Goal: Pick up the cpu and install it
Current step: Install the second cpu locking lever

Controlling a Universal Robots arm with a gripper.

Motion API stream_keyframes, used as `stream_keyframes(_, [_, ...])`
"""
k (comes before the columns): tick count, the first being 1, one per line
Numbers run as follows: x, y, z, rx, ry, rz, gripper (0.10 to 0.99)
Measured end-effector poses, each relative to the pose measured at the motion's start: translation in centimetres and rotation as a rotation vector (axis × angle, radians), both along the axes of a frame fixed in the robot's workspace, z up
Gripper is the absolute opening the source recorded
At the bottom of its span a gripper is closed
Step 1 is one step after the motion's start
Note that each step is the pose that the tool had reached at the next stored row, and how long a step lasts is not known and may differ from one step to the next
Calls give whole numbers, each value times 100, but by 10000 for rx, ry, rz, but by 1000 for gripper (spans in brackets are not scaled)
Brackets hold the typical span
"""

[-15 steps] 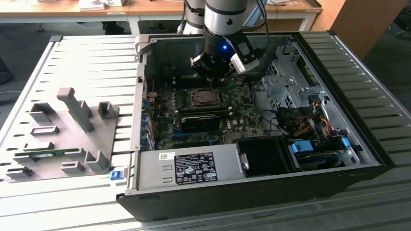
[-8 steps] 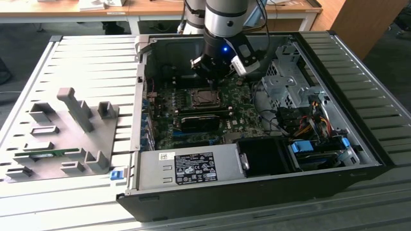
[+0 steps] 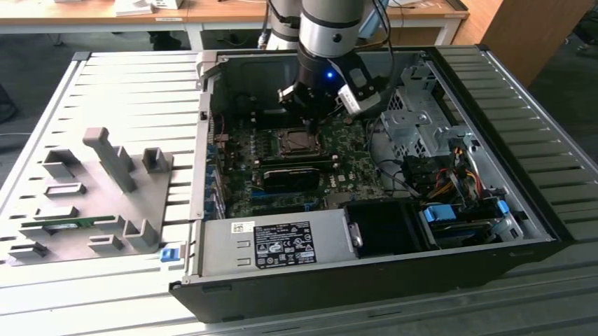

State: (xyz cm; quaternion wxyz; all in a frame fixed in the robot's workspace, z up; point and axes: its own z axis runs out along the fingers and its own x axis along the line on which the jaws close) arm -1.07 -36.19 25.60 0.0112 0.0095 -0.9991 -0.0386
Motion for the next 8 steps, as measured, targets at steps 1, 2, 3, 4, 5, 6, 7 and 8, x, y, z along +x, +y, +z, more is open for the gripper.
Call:
stream_keyframes(1, [0,-9,-15,2,51,17,106])
stream_keyframes(2, [-2,-15,-33,0,73,31,106])
stream_keyframes(3, [-3,-17,-50,-2,88,44,106])
stream_keyframes(4, [-3,-19,-66,5,95,51,106])
stream_keyframes(5, [-2,-22,-78,10,95,58,106])
stream_keyframes(6, [-3,-25,-86,10,96,60,106])
stream_keyframes(7, [-4,-28,-95,10,96,60,106])
stream_keyframes(8, [-17,-28,-108,11,96,61,106])
